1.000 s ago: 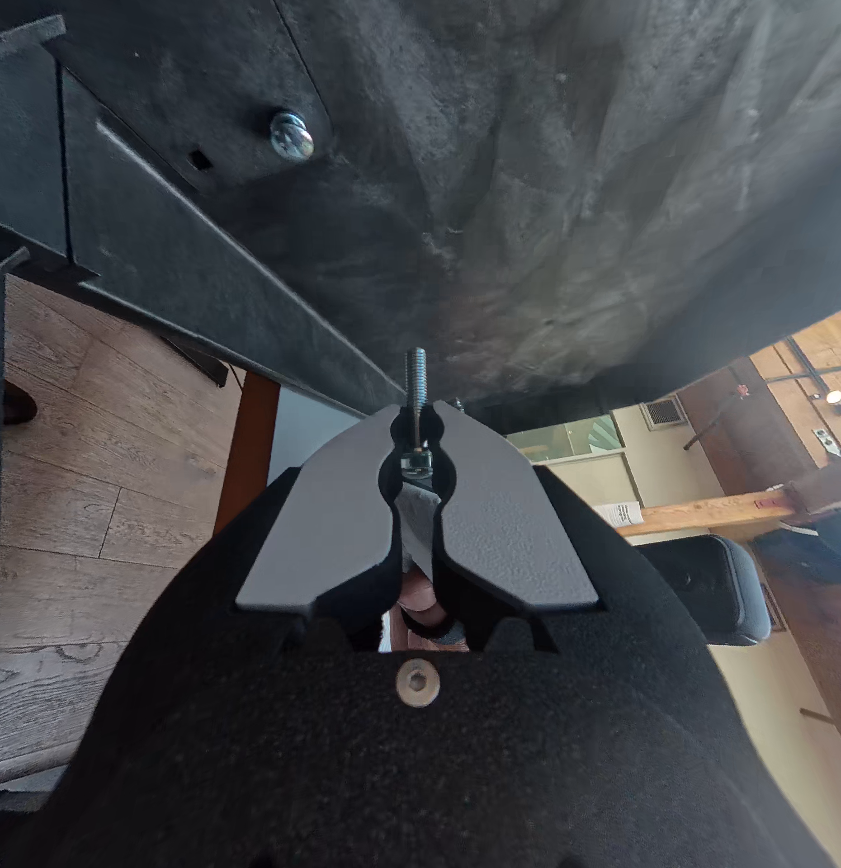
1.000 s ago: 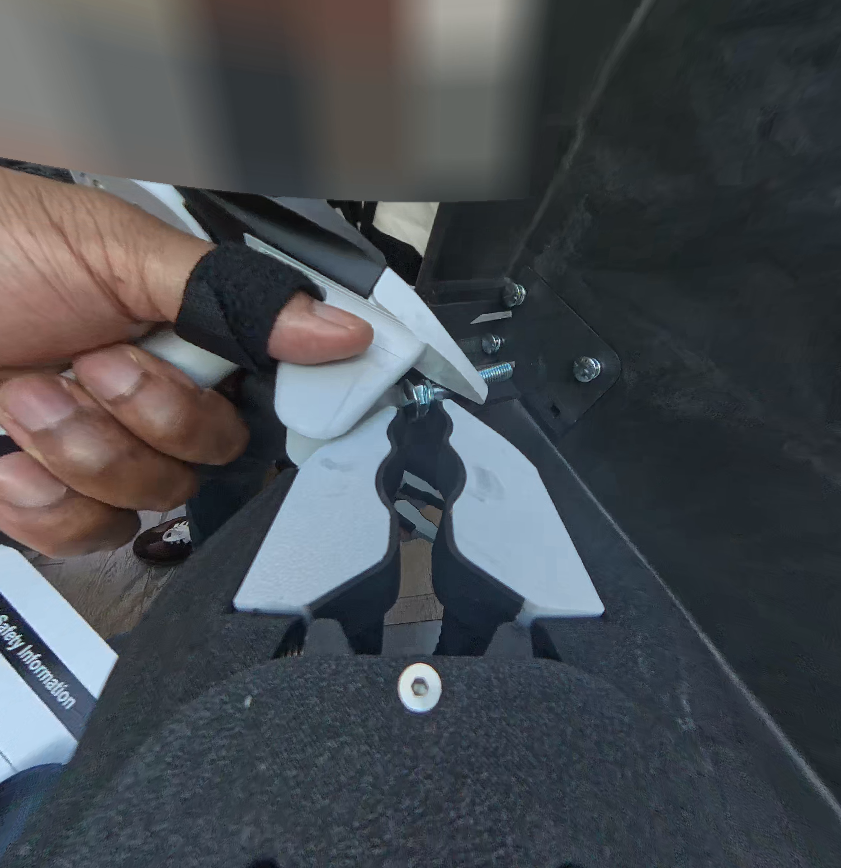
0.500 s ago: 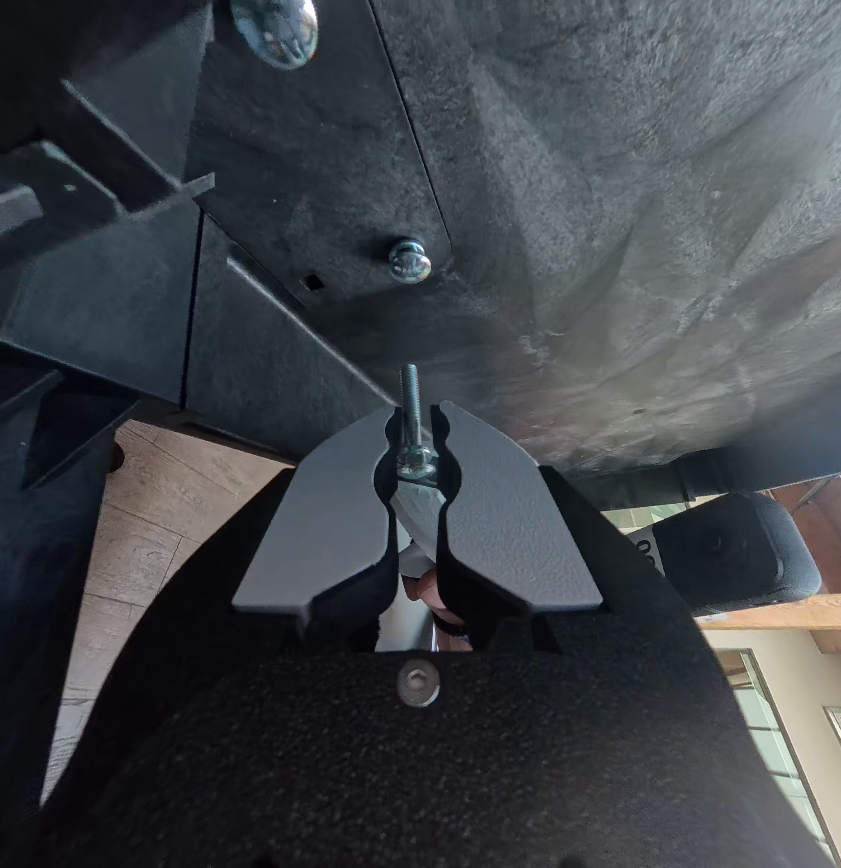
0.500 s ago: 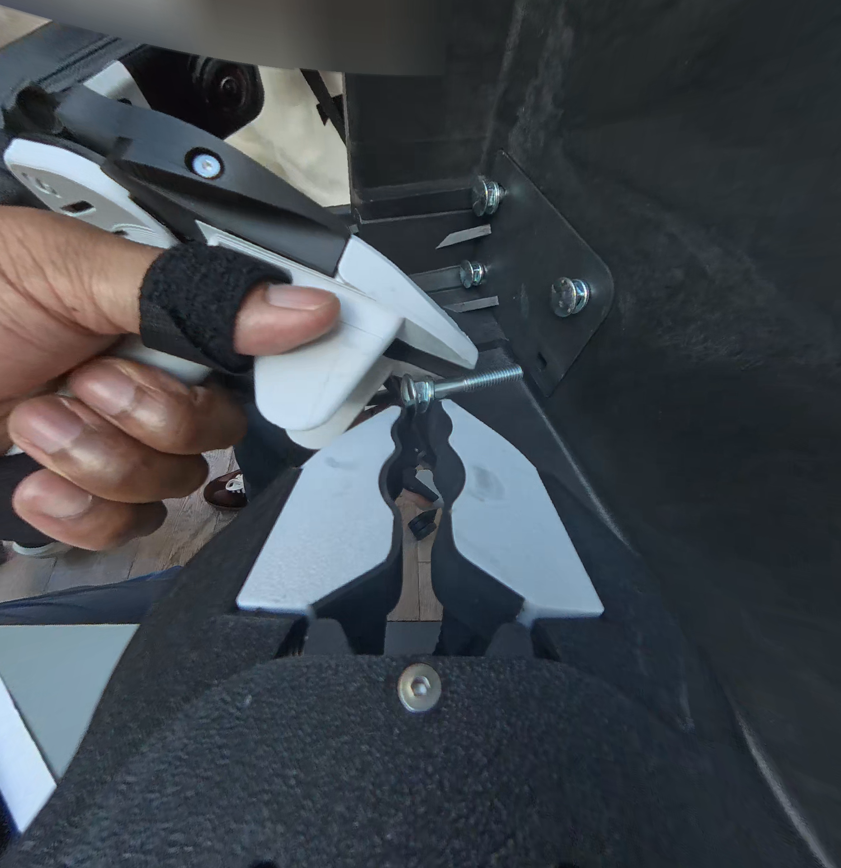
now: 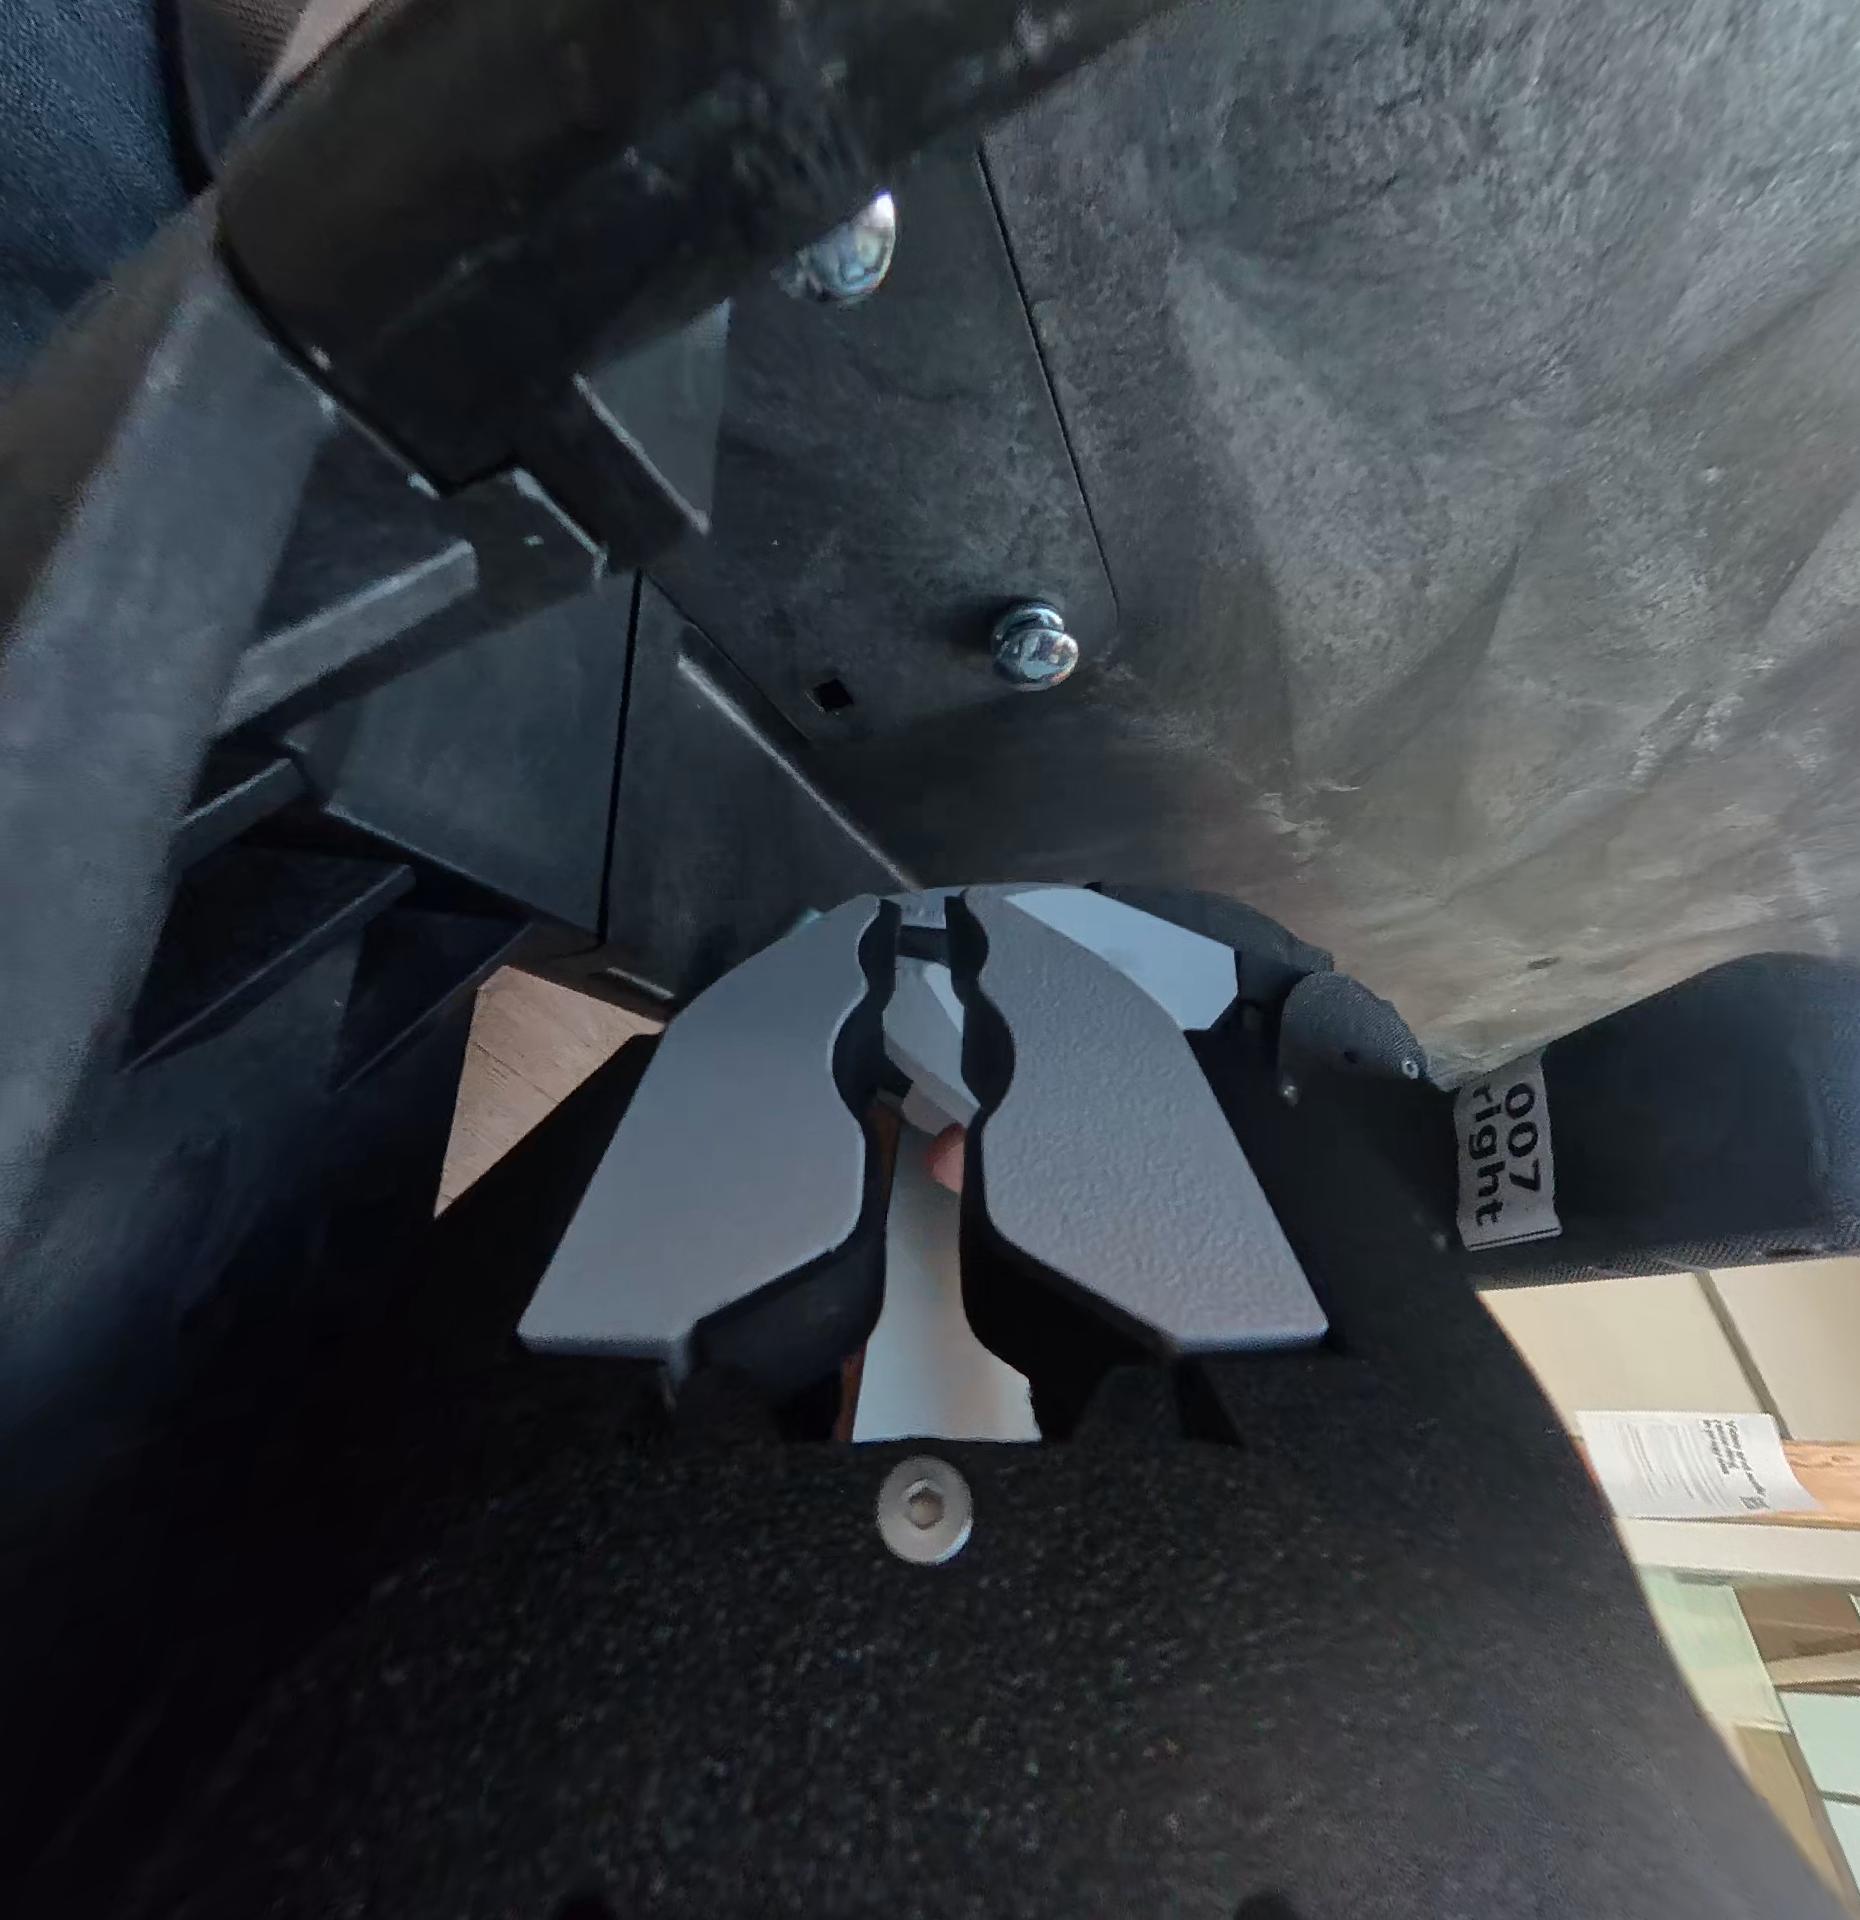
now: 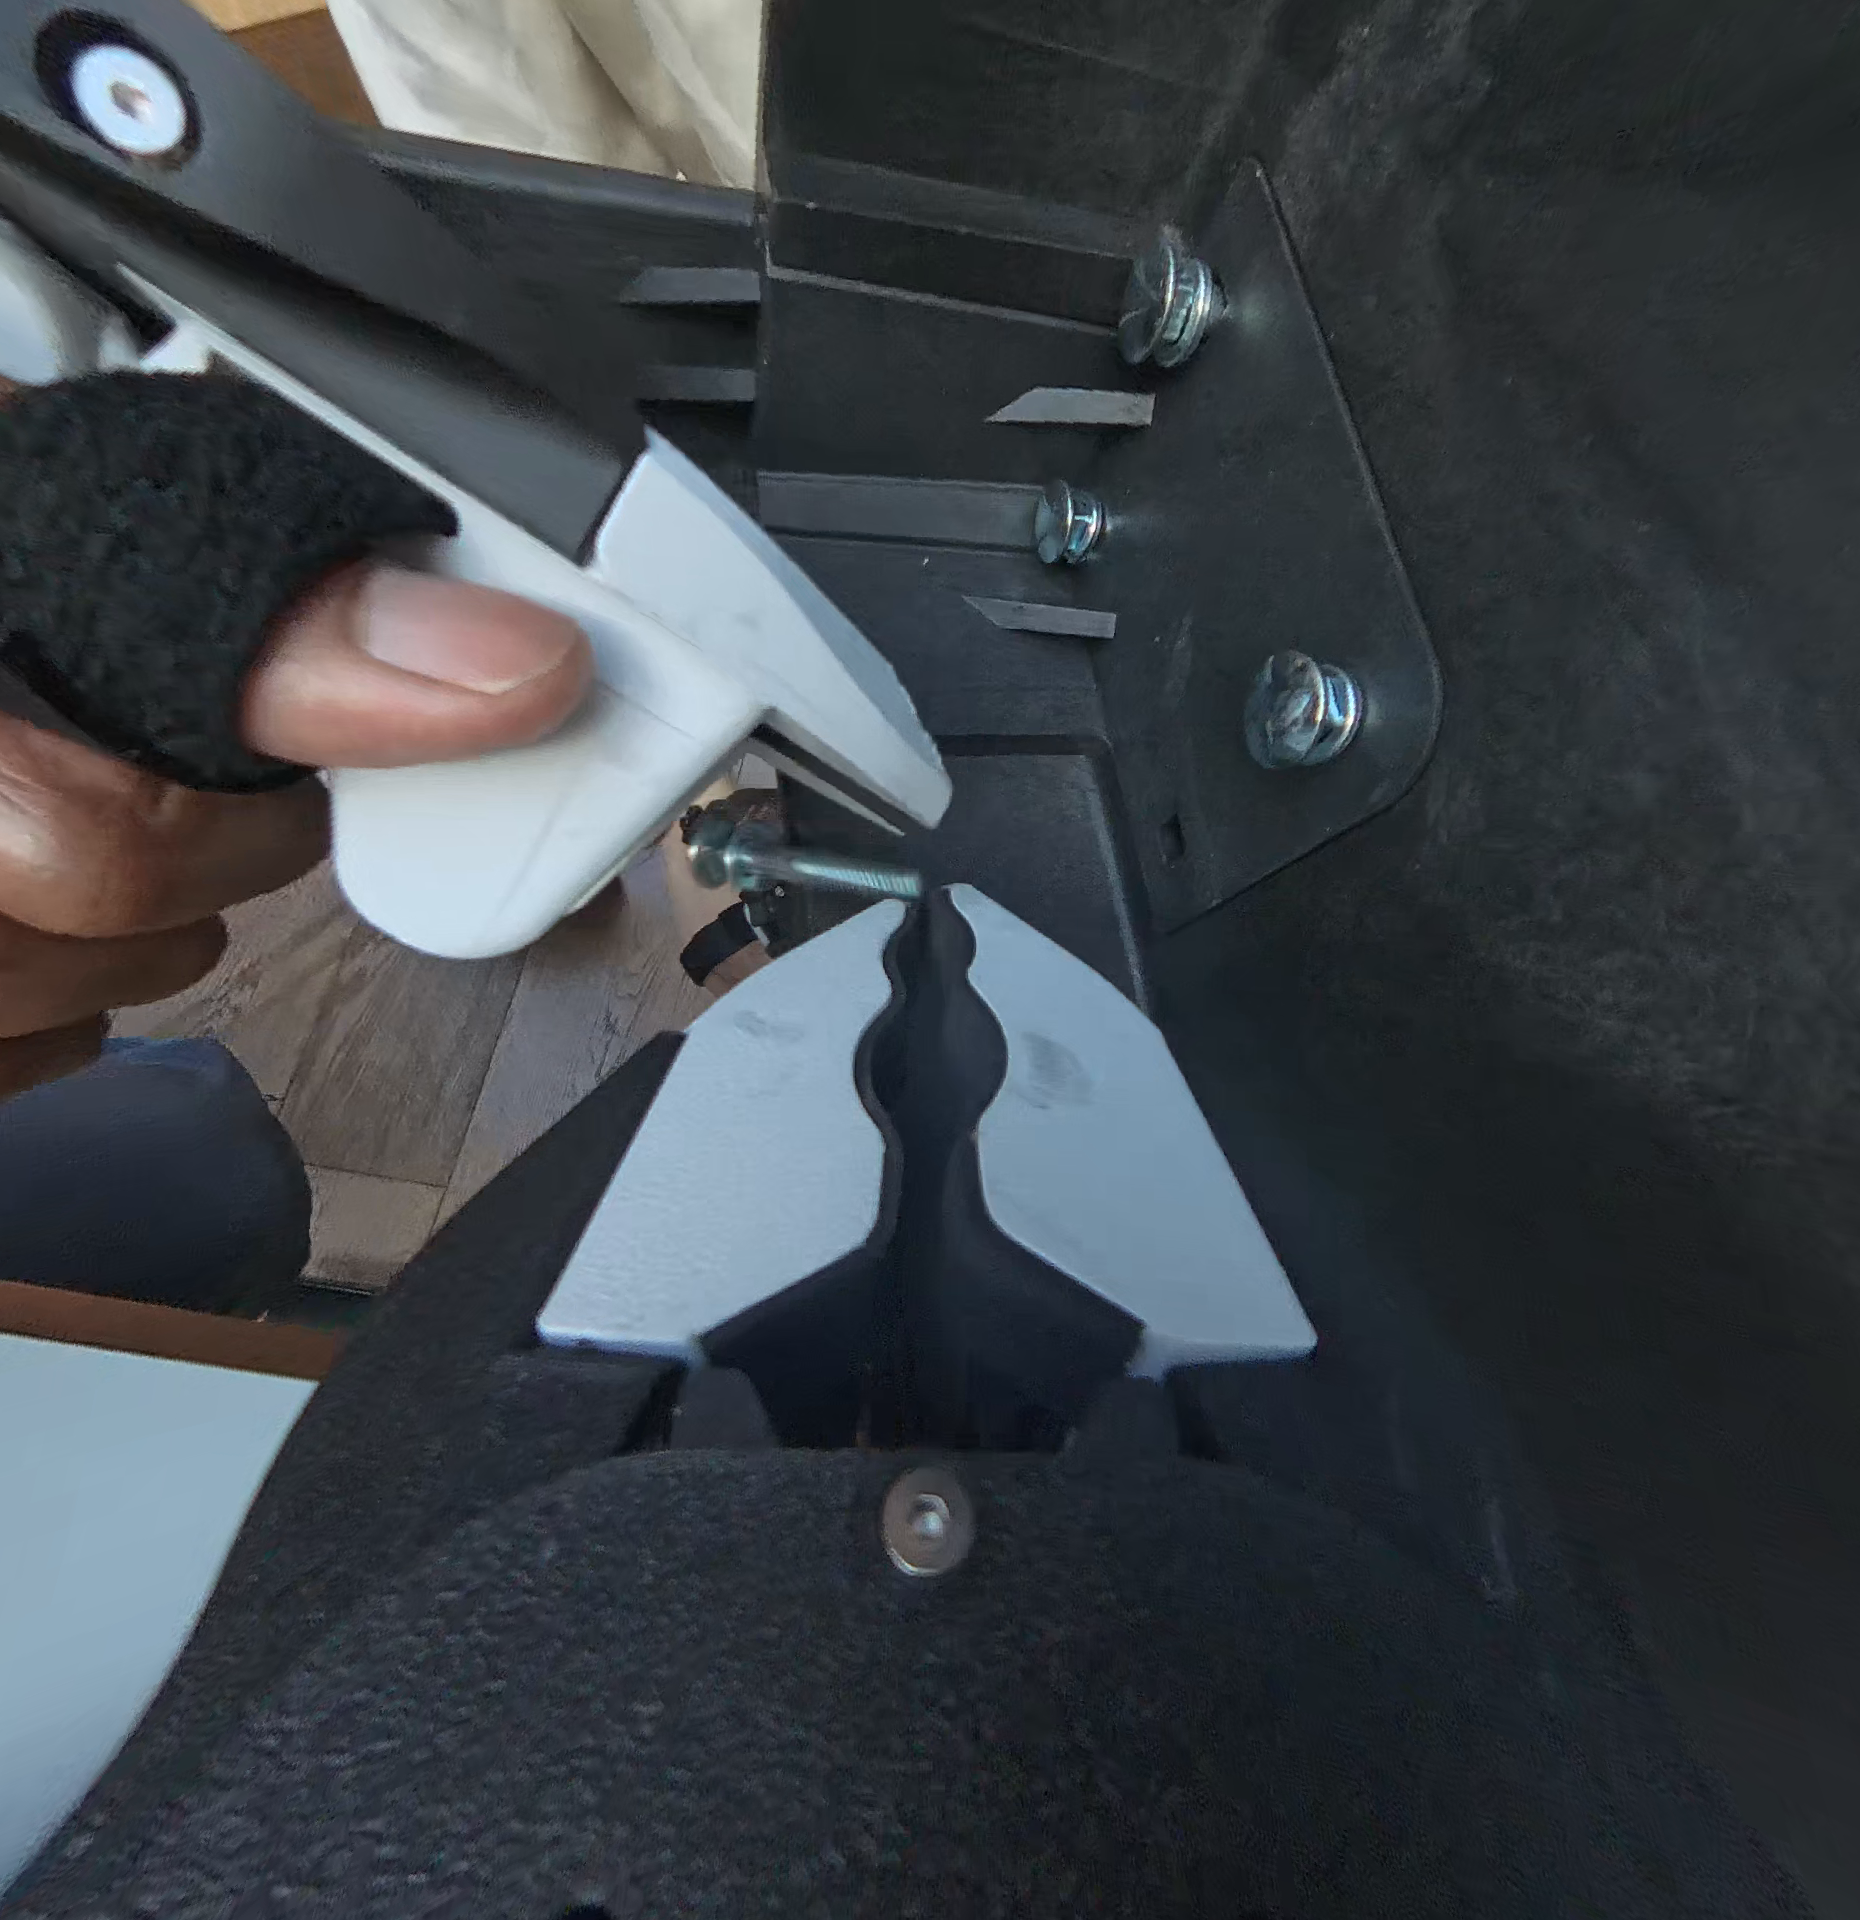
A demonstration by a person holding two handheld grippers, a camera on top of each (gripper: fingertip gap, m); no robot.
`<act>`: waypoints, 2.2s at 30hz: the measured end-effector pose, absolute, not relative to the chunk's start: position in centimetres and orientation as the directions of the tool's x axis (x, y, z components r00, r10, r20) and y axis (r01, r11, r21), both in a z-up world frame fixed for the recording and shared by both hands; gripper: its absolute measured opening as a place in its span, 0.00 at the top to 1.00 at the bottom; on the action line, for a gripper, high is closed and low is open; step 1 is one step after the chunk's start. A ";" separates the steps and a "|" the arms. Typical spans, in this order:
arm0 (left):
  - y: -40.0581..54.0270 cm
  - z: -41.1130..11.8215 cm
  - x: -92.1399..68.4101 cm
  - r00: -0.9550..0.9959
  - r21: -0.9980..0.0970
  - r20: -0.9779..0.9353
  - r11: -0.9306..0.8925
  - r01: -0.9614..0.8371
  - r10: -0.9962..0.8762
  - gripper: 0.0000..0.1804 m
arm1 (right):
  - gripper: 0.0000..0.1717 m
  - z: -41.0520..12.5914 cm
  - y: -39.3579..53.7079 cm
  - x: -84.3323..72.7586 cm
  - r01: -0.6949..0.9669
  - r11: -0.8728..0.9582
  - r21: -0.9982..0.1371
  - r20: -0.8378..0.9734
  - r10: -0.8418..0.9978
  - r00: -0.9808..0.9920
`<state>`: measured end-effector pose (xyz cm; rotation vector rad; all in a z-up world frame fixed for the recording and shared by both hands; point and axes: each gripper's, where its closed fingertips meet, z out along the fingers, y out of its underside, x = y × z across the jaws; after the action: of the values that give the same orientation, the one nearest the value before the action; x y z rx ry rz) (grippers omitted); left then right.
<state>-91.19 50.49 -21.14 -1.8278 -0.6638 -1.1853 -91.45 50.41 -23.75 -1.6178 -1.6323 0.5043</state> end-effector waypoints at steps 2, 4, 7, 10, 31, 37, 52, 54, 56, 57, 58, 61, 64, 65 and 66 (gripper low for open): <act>50.3 -22.0 -91.3 0.464 -0.392 0.886 -0.509 0.766 0.016 0.95 | 1.00 -24.1 50.9 -91.5 0.673 0.119 -0.730 0.246 0.964 0.096; 50.4 -22.4 -91.5 0.507 -0.433 0.862 -0.493 0.755 0.019 0.95 | 0.99 -24.7 51.3 -91.3 0.696 0.121 -0.708 0.256 0.962 0.094; 50.7 -22.9 -91.9 0.564 -0.486 0.825 -0.474 0.734 0.029 0.95 | 1.00 -24.7 51.4 -91.5 0.698 0.130 -0.704 0.273 0.957 0.097; 50.3 -22.2 -90.4 0.541 -0.482 0.839 -0.542 0.688 -0.059 0.97 | 1.00 -24.6 51.8 -91.2 0.689 0.111 -0.716 0.274 0.953 0.131; 11.2 -8.3 -84.7 0.339 -0.957 0.188 -0.250 -0.148 -0.922 1.00 | 1.00 -19.1 50.0 -89.4 0.523 0.137 -0.842 0.296 0.926 0.235; 0.6 -7.5 -91.3 0.362 -0.999 0.049 -0.040 0.033 -0.931 1.00 | 1.00 -15.5 40.3 -87.1 0.590 0.216 -0.778 0.370 0.917 0.151; -7.8 -25.3 -110.6 0.649 -0.942 0.327 -0.183 0.281 -0.687 0.99 | 1.00 -14.0 9.0 -86.0 0.619 0.228 -0.752 0.329 0.943 0.052; -9.3 -27.0 -110.0 0.640 -0.927 0.366 -0.206 0.313 -0.676 0.99 | 1.00 -14.6 5.7 -86.4 0.637 0.238 -0.734 0.326 0.945 0.023; -10.7 -28.5 -109.2 0.619 -0.919 0.389 -0.246 0.307 -0.682 0.99 | 1.00 -15.0 2.9 -87.0 0.644 0.240 -0.726 0.314 0.949 0.001; -11.2 -29.2 -109.0 0.617 -0.921 0.390 -0.276 0.275 -0.683 0.99 | 1.00 -15.1 1.8 -87.3 0.643 0.239 -0.727 0.305 0.952 -0.010; -11.6 -29.6 -109.0 0.620 -0.922 0.387 -0.299 0.247 -0.682 0.99 | 1.00 -15.2 0.8 -87.7 0.641 0.240 -0.729 0.299 0.954 -0.016; -12.8 -29.9 -109.5 0.615 -0.911 0.413 -0.315 0.268 -0.671 0.98 | 1.00 -15.4 -1.5 -89.0 0.627 0.246 -0.739 0.283 0.958 -0.042; -14.1 -29.8 -110.1 0.595 -0.891 0.452 -0.307 0.334 -0.665 0.98 | 1.00 -15.9 -2.8 -90.1 0.629 0.254 -0.735 0.272 0.960 -0.070; -14.5 -29.7 -110.2 0.588 -0.885 0.463 -0.303 0.354 -0.663 0.98 | 1.00 -16.1 -3.2 -90.3 0.632 0.256 -0.731 0.269 0.960 -0.079; -14.8 -29.7 -110.2 0.579 -0.877 0.476 -0.305 0.372 -0.662 0.98 | 1.00 -16.2 -3.5 -90.4 0.633 0.260 -0.729 0.268 0.960 -0.085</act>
<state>-110.19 -14.85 -29.66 -1.5744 0.2519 -1.0426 -90.43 -3.54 -16.21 -1.4547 -1.8034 0.5677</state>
